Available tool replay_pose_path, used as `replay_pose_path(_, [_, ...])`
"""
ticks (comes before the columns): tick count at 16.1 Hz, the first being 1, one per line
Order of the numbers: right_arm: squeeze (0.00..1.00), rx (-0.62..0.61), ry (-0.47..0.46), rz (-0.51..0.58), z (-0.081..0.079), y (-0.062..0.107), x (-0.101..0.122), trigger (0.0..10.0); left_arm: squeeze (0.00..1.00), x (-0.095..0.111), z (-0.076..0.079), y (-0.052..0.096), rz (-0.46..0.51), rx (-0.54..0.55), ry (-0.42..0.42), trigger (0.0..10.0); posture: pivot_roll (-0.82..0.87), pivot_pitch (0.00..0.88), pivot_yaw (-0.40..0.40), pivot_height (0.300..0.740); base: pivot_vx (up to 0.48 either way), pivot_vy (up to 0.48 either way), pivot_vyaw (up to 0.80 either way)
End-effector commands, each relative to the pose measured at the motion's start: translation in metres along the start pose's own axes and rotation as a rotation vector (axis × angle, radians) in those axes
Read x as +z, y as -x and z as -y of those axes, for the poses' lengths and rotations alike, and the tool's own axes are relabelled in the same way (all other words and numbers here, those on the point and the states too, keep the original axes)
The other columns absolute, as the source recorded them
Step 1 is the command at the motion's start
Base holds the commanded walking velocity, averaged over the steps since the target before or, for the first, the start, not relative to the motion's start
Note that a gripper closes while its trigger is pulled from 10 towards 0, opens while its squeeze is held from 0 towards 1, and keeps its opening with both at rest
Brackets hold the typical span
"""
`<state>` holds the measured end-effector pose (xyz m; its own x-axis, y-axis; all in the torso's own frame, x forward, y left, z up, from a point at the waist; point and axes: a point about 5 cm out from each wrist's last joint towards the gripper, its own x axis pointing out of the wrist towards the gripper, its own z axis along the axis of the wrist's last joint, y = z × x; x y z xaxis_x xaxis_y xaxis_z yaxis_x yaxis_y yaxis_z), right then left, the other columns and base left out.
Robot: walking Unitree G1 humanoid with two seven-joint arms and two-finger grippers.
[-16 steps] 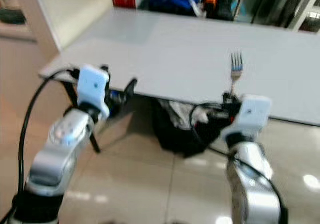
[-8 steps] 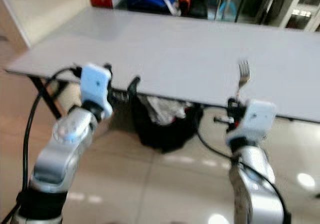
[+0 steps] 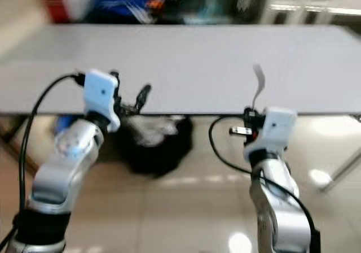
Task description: Setting the table
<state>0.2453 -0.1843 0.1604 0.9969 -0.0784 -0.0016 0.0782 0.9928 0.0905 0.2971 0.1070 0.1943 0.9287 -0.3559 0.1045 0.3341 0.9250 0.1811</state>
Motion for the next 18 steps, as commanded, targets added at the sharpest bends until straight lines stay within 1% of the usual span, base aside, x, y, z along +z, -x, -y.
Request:
replay_pose_path(1, [0.00,0.002,-0.009,0.009,-0.001,-0.003,0.002,10.0,0.00,0.002,0.001,-0.001,0.006,-0.013,-0.004,10.0,-0.04,0.022,0.031,0.740,0.375,0.000,0.00])
replay_pose_path(2, [0.00,0.005,-0.021,0.010,-0.001,-0.004,0.003,10.0,0.00,0.002,0.000,-0.001,0.008,-0.009,-0.008,10.0,-0.03,0.020,0.029,0.740,0.375,0.000,0.00])
replay_pose_path(4, [0.00,0.034,0.006,0.019,-0.002,-0.006,0.005,10.0,0.00,0.003,-0.001,-0.002,0.009,-0.004,-0.006,10.0,-0.04,0.023,0.031,0.740,0.364,0.000,0.00])
replay_pose_path(6, [0.00,0.077,0.000,0.019,-0.005,-0.008,0.007,10.0,0.00,0.003,-0.001,-0.003,0.010,-0.007,-0.007,10.0,-0.04,0.026,0.025,0.740,0.351,0.000,0.00])
replay_pose_path(9, [0.00,0.233,-0.058,0.002,-0.021,-0.009,0.009,10.0,0.00,0.003,-0.001,-0.001,0.009,0.006,-0.004,10.0,-0.03,0.026,0.009,0.740,0.335,0.000,0.00])
replay_pose_path(14, [0.00,0.291,-0.058,-0.031,-0.023,-0.011,0.008,10.0,0.00,0.001,-0.003,0.004,0.003,0.025,-0.005,10.0,-0.02,0.034,-0.012,0.740,0.322,0.000,0.00])
replay_pose_path(17, [0.00,0.317,-0.068,-0.056,-0.022,-0.014,0.008,10.0,0.00,0.001,-0.003,0.005,0.001,0.029,-0.005,10.0,-0.01,0.033,-0.019,0.740,0.311,0.000,0.00])
replay_pose_path(18, [0.00,0.340,-0.075,-0.067,-0.024,-0.018,0.008,10.0,0.00,0.001,-0.004,0.005,0.000,0.029,-0.006,10.0,-0.01,0.031,-0.022,0.740,0.307,0.000,0.00])
